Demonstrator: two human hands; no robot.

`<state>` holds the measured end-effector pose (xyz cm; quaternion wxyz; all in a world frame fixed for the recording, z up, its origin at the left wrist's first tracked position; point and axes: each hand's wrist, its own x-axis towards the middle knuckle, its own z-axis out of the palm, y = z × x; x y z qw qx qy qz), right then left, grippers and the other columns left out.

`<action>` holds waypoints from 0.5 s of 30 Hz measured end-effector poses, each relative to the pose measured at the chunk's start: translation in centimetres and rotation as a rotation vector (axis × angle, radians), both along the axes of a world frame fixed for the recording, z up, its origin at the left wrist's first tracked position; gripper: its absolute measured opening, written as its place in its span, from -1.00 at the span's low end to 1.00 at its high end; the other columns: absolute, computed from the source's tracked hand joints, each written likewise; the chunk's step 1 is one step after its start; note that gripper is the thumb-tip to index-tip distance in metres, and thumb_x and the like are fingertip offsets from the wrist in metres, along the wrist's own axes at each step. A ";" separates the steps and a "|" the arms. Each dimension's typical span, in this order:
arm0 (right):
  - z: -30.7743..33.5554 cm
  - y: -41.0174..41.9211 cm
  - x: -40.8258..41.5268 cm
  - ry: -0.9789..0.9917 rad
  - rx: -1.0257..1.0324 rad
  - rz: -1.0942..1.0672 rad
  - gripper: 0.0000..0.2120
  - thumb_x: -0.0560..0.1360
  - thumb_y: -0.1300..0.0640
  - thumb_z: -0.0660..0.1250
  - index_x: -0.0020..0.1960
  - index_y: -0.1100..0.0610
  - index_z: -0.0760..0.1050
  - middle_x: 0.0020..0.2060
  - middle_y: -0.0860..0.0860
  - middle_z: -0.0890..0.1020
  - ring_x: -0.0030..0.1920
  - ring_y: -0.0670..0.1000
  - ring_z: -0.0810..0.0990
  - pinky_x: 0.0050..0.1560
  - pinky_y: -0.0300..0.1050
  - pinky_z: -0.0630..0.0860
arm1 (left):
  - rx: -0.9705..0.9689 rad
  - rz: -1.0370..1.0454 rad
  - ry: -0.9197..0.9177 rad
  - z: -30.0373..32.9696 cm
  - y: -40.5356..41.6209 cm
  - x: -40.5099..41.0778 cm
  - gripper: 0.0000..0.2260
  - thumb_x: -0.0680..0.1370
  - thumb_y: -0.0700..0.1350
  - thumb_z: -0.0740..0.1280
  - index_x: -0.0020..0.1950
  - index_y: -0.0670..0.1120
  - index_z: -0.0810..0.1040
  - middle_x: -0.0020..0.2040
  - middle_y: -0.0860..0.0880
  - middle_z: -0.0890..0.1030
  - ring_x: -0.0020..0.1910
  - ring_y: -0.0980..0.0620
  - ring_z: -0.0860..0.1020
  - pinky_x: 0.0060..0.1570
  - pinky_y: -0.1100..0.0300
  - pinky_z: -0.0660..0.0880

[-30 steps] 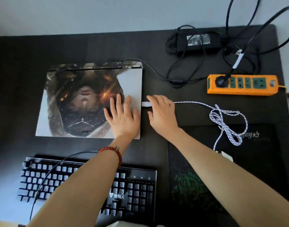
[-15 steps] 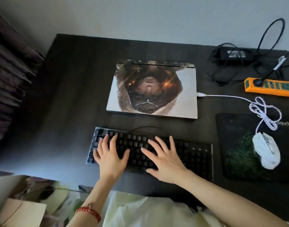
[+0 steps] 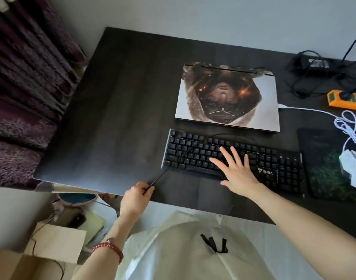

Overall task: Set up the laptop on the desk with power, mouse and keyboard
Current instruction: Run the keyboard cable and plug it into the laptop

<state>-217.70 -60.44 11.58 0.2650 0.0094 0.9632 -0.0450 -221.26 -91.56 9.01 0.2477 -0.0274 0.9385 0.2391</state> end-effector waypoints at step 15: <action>10.4 -5.8 -10.3 0.680 -0.368 -0.419 -0.72 0.51 0.28 0.14 0.12 0.13 0.53 0.03 0.14 0.64 0.03 0.23 0.56 -0.02 0.09 0.46 | 0.411 0.105 0.394 11.9 -7.9 -3.2 -0.83 0.55 -0.07 0.28 -0.22 0.06 0.56 -0.42 0.01 0.49 -0.51 0.16 0.34 -0.47 0.36 0.25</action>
